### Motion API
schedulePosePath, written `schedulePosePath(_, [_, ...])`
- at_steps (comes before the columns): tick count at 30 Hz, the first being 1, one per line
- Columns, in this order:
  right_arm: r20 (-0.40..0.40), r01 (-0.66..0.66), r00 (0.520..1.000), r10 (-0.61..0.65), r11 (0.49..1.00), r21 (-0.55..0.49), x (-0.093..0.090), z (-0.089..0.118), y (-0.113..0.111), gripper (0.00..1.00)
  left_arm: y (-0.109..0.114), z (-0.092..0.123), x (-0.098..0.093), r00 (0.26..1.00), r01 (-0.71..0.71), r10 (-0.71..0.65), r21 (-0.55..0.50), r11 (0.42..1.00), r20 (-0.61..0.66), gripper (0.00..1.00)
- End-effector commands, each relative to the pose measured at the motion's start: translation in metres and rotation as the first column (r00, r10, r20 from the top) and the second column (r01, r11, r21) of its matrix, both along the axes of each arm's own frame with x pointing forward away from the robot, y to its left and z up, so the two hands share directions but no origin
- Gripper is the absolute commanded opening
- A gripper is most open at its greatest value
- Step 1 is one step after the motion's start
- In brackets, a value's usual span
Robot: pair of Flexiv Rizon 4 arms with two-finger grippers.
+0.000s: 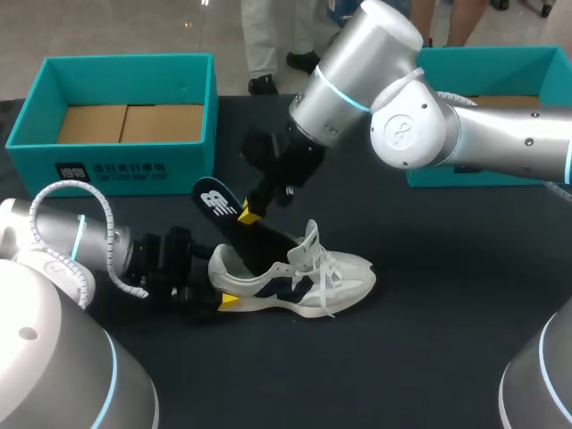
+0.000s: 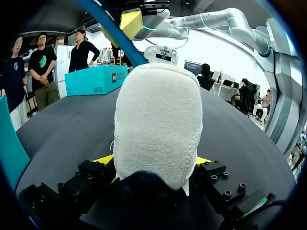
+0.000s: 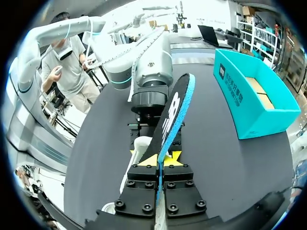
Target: Take the shoe out of the shoebox, open the shoe tongue, remove and reinsert the insole, then place the shoe into the shoebox
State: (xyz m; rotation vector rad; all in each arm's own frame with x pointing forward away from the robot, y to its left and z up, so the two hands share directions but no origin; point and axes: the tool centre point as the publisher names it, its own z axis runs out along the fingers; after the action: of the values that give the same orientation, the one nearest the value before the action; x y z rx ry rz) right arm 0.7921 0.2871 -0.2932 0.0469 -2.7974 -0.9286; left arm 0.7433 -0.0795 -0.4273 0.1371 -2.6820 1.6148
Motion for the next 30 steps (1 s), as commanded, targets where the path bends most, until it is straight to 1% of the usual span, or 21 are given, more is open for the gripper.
schedulePosePath(1, [0.003,0.012,1.0,-0.012,1.0,0.015,0.003,0.015,-0.003,0.0,-0.001,-0.002,0.001,1.0,0.0,0.0,0.003,1.0,0.0,0.0])
schedulePosePath(10, [0.001,0.054,0.999,-0.054,0.996,0.073,0.012,0.042,0.004,0.0,-0.001,-0.002,0.001,1.0,0.0,0.0,0.003,1.0,0.0,0.0])
schedulePosePath(14, [-0.001,0.069,0.998,-0.069,0.994,0.09,0.017,0.055,0.003,0.0,-0.001,-0.002,0.001,1.0,0.0,0.0,0.003,1.0,0.0,0.0])
schedulePosePath(24, [0.009,0.109,0.994,-0.112,0.985,0.13,0.029,0.095,0.0,0.0,-0.001,-0.002,0.001,1.0,0.0,0.0,0.003,1.0,0.0,0.0])
schedulePosePath(29, [0.019,0.138,0.99,-0.143,0.978,0.156,0.035,0.111,0.003,0.0,-0.001,-0.002,0.001,1.0,0.0,0.0,0.003,1.0,0.0,0.0])
schedulePosePath(30, [0.019,0.138,0.99,-0.143,0.978,0.156,0.035,0.111,0.003,0.0,-0.001,-0.002,0.001,1.0,0.0,0.0,0.003,1.0,0.0,0.0])
